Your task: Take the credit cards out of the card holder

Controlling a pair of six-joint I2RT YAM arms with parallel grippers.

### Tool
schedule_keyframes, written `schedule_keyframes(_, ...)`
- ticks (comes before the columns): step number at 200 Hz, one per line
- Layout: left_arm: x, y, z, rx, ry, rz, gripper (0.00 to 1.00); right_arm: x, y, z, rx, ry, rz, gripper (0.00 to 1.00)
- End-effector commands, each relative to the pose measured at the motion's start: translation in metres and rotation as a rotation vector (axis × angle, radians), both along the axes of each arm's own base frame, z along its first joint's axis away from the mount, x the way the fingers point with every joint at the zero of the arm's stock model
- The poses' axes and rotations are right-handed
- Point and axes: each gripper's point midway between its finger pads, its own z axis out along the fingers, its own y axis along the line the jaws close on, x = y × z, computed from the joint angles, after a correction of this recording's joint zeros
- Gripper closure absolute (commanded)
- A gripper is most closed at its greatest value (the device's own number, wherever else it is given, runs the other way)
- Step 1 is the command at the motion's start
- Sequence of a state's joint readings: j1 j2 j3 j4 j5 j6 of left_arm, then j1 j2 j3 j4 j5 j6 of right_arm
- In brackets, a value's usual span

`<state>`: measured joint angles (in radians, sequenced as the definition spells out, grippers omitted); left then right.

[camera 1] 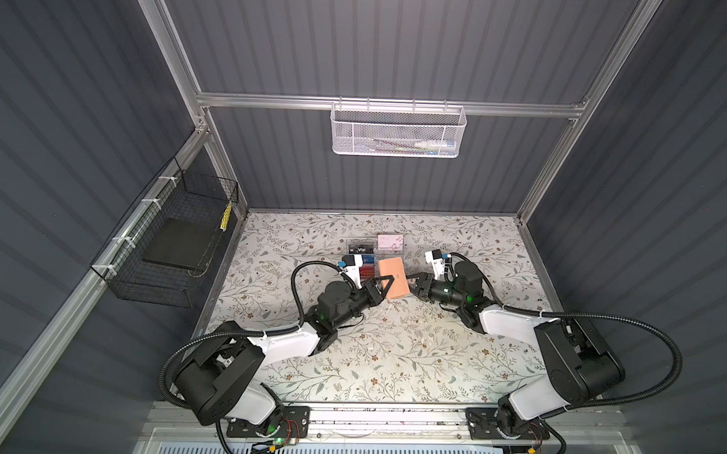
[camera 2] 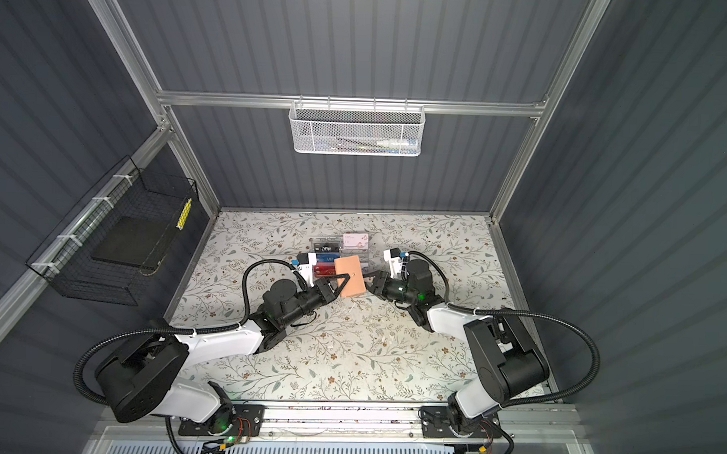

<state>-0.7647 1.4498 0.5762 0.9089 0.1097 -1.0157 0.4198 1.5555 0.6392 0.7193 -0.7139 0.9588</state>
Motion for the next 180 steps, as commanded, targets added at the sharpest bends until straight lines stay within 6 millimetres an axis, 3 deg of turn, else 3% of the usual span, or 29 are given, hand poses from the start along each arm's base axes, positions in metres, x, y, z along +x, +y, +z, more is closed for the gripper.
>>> schedule_keyframes(1,-0.003,-0.019,0.032,-0.085,-0.046,-0.072,1.00,-0.029,0.022,0.036,0.113,-0.085,0.174,0.61)
schedule_keyframes(111,0.029,-0.047,0.059,-0.169,0.020,-0.147,1.00,-0.046,0.008,0.096,0.243,-0.179,0.221,0.57)
schedule_keyframes(180,0.032,-0.053,0.058,-0.159,0.064,-0.218,1.00,-0.043,-0.007,0.110,0.227,-0.213,0.156,0.54)
